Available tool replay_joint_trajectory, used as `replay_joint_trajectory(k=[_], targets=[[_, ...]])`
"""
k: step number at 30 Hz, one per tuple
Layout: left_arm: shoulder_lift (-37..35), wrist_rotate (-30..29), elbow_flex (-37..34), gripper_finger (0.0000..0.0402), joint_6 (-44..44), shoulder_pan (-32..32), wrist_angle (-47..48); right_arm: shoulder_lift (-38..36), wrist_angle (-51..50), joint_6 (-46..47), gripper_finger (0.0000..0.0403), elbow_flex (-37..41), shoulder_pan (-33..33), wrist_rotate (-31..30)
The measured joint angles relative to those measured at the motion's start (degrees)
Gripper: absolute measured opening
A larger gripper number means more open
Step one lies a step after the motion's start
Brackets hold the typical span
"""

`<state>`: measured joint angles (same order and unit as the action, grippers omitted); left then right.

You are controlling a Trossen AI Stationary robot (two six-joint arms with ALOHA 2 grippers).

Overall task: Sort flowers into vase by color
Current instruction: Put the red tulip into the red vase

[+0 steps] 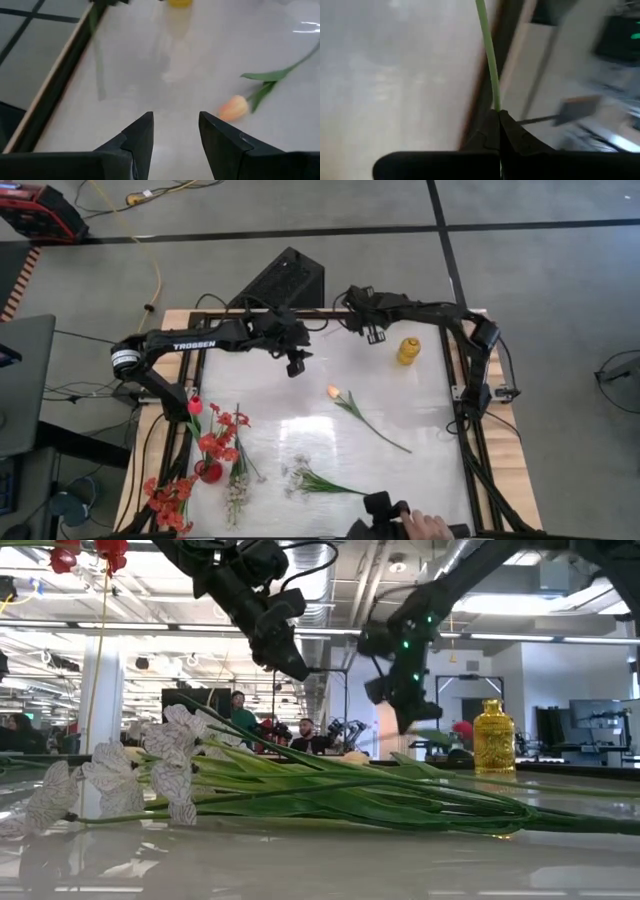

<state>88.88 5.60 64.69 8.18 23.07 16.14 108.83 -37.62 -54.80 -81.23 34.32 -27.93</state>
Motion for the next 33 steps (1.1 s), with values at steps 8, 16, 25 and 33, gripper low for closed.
replay_joint_trajectory(k=[8,16,25,33], targets=[[-0.1,9.5,0.0,0.0146,-0.1,-0.4,0.6,-9.0,-3.0,1.3,0.0015,0.0,-5.1,-4.0],[-0.1,23.1,0.0,0.0146,-4.5,0.4,-6.2,-17.6,-2.4,-1.5,0.0015,3.5,-16.2,-9.7],[-0.2,31.5,0.0,0.0146,-13.0,0.4,-14.9,-18.9,-2.4,-5.1,0.0015,6.4,-26.9,-20.3],[-0.2,30.8,0.0,0.0146,-20.7,0.5,-17.0,-18.8,-1.9,-3.8,0.0015,6.9,-36.5,-24.8]])
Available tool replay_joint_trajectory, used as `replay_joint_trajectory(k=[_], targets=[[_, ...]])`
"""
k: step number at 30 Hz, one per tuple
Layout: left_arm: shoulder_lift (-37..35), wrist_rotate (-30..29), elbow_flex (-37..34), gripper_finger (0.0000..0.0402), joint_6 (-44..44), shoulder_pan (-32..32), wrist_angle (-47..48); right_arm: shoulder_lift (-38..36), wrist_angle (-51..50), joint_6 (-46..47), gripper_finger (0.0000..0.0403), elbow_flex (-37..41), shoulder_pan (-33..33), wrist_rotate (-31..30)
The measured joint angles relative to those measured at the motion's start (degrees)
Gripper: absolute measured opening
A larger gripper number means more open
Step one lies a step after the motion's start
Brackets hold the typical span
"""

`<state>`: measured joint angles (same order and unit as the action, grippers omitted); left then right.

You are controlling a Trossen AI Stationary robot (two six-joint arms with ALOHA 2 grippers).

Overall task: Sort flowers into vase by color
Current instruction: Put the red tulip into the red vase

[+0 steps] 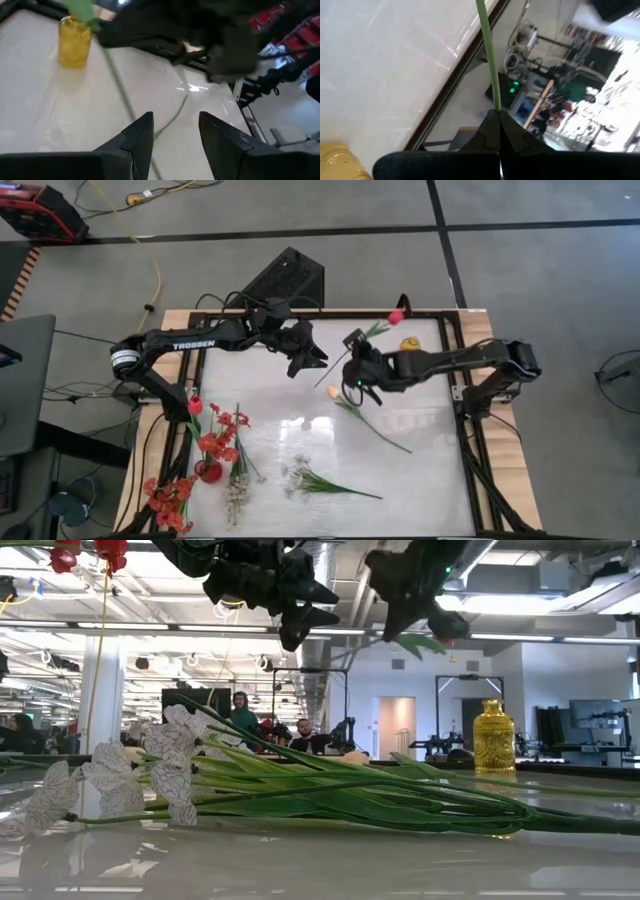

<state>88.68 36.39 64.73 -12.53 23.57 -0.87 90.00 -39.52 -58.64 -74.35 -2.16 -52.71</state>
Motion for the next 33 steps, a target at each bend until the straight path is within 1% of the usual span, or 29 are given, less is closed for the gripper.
replay_joint_trajectory(k=[4,7,14,21,28,31,33], targets=[[0.0,-0.4,0.0,0.0146,-0.6,0.0,0.8,0.4,4.4,-2.4,0.0015,0.0,-3.2,-1.5],[0.0,-0.2,0.0,0.0146,-0.8,-0.1,1.7,0.4,8.2,-4.7,0.0015,0.0,-4.4,-1.4],[0.0,0.5,0.0,0.0146,-0.8,-1.2,3.1,0.4,16.0,-9.9,0.0015,0.0,-5.0,-1.3],[0.0,0.5,0.0,0.0146,-0.8,-2.1,3.1,0.4,17.1,-10.7,0.0015,0.0,-4.9,1.6],[0.0,0.4,0.0,0.0145,-1.7,-2.1,3.9,0.4,19.7,-12.8,0.0015,0.0,-5.3,2.4],[0.0,0.4,0.0,0.0134,-1.8,-2.1,4.5,0.4,19.8,-13.4,0.0015,0.0,-5.5,2.6],[0.0,0.4,0.0,0.0117,-1.3,-2.1,4.5,0.4,19.8,-13.4,0.0015,0.0,-5.7,2.8]])
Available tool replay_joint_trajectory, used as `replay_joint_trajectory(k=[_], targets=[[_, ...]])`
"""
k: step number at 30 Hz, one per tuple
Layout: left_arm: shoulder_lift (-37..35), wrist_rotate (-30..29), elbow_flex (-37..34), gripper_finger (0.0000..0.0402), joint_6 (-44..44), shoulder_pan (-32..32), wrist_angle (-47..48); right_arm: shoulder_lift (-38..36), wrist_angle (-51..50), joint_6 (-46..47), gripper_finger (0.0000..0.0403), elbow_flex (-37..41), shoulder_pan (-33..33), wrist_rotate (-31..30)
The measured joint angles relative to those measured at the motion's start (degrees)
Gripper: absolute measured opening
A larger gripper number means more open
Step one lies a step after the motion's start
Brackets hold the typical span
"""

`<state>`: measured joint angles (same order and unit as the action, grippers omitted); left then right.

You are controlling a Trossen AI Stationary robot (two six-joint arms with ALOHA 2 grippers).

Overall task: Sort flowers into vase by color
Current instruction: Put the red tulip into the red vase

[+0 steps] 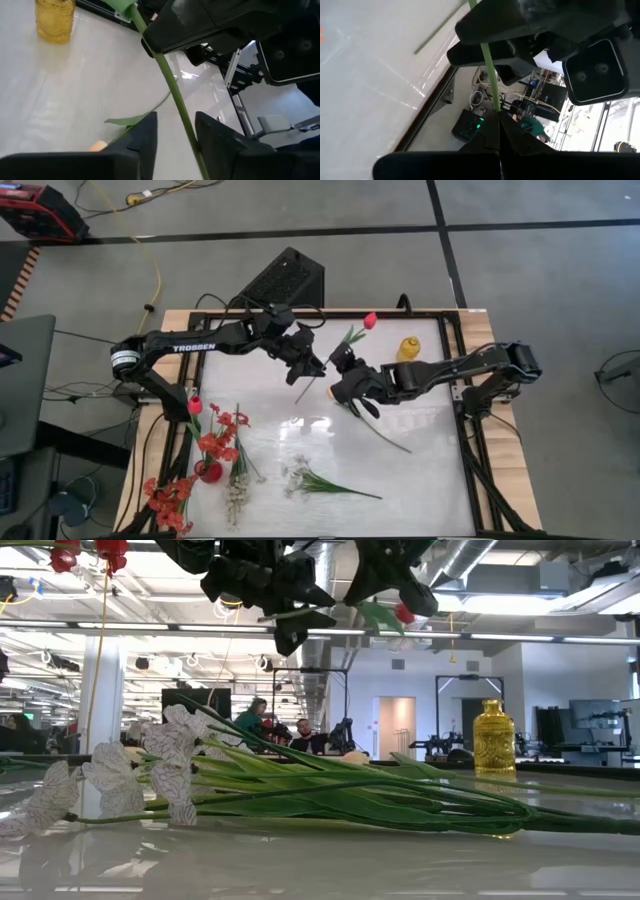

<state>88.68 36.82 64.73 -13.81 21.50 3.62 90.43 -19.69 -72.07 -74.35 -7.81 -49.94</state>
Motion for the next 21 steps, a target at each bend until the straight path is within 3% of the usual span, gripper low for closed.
replay_joint_trajectory(k=[7,11,14,17,21], targets=[[0.0,-1.1,0.0,0.0011,4.6,-0.4,0.1,0.0,0.0,-0.4,0.0024,0.0,-0.8,1.8],[0.0,-4.3,0.0,0.0002,6.5,-1.0,0.2,0.0,0.0,-0.1,0.0043,0.0,-1.0,1.9],[0.0,-5.4,0.0,0.0001,6.6,-1.1,-0.1,0.0,-1.6,-0.1,0.0068,0.0,-1.3,5.4],[0.0,-5.7,0.0,0.0001,6.6,-1.0,-0.5,0.0,-2.5,-0.3,0.0104,0.0,-2.0,7.6],[-1.0,-8.6,0.0,0.0000,6.1,-0.9,-0.9,0.0,-1.9,3.5,0.0165,0.0,-3.3,5.7]])
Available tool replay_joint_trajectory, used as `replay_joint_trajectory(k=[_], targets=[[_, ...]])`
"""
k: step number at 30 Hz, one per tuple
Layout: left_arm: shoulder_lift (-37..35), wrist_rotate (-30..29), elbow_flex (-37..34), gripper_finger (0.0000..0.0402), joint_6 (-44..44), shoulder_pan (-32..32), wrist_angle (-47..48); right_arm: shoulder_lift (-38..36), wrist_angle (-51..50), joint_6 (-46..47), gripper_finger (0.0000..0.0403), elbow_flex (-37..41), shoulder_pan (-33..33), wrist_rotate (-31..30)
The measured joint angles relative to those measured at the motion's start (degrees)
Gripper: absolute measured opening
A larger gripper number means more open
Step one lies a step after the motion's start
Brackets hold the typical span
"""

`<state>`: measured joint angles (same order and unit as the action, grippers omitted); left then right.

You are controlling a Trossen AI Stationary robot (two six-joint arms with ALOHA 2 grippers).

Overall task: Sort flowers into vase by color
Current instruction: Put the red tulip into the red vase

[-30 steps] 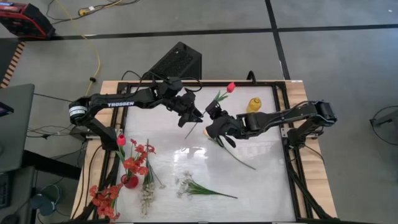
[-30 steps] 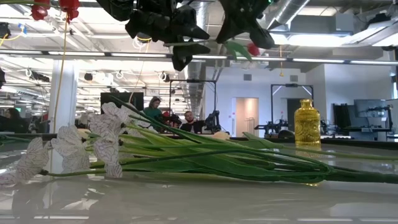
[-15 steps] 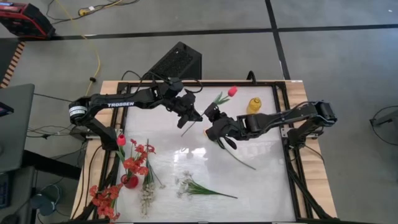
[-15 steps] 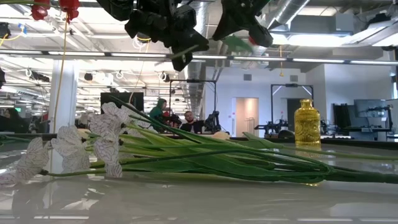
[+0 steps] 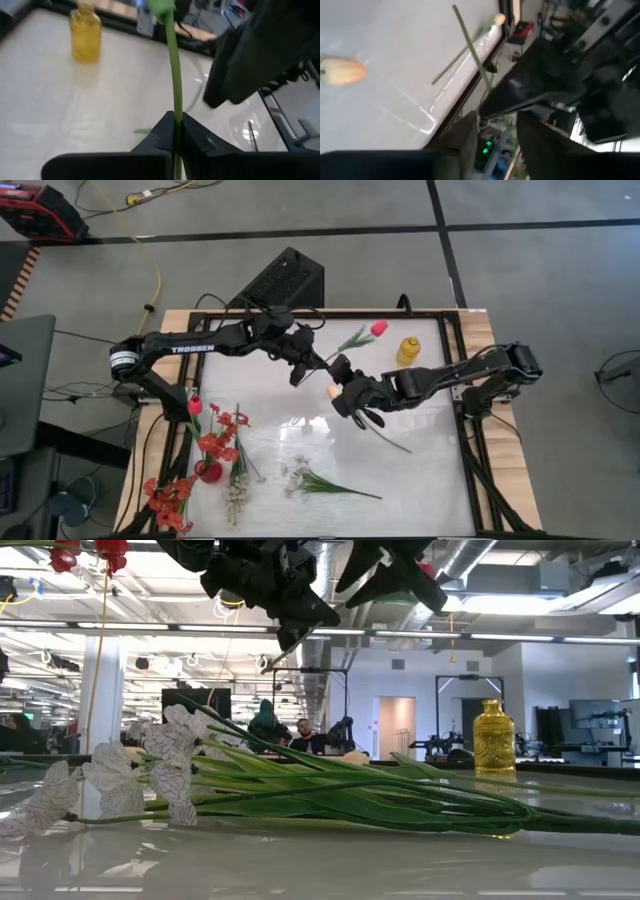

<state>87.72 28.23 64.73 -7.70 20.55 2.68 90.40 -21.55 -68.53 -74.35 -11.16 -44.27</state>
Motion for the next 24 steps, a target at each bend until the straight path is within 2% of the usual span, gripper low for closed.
replay_joint_trajectory(k=[5,10,18,24], targets=[[-6.4,-3.5,0.0,0.0000,1.6,0.9,-1.3,-1.2,-3.5,10.8,0.0224,0.0,-2.0,-0.8],[-15.3,-5.5,0.0,0.0000,4.5,0.7,-3.2,-1.3,-11.9,23.4,0.0235,0.0,-1.9,0.3],[-33.3,-4.7,0.0,0.0000,4.9,-2.3,-0.3,-1.3,-20.1,42.2,0.0215,0.0,1.2,15.7],[-43.9,-5.6,-4.9,0.0000,5.5,-9.2,-1.6,-1.1,-18.5,46.2,0.0203,0.0,1.6,22.4]])
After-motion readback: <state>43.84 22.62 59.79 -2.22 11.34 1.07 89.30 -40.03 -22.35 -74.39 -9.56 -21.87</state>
